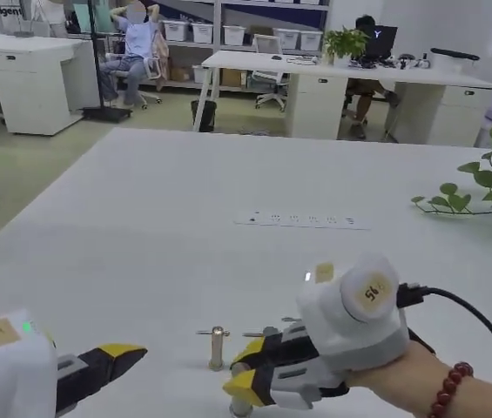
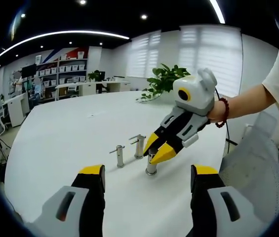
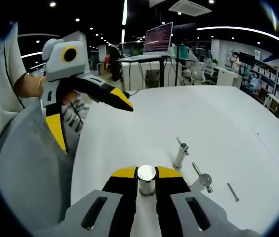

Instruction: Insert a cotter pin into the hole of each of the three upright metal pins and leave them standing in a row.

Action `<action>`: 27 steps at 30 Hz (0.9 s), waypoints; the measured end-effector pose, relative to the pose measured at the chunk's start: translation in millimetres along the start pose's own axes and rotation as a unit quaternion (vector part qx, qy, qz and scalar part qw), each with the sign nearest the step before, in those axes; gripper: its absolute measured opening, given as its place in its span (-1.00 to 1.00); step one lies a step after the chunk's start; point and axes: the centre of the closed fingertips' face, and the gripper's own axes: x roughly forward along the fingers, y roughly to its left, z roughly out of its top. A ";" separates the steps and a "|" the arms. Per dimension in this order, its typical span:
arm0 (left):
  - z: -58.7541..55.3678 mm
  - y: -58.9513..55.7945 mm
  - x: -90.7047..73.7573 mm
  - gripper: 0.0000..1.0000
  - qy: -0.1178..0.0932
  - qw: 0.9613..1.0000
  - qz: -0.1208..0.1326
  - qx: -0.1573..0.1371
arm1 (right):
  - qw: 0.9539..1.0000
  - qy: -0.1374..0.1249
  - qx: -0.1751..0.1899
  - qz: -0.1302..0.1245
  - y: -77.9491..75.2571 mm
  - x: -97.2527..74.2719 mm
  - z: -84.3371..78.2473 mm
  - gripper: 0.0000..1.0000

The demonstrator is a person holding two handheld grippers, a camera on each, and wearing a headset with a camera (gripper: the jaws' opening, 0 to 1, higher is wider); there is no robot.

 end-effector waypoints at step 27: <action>-2.2 -8.5 7.8 0.36 0.008 1.000 -0.012 0.011 | 1.000 -0.007 0.003 0.005 -1.8 -9.6 -27.2 -0.72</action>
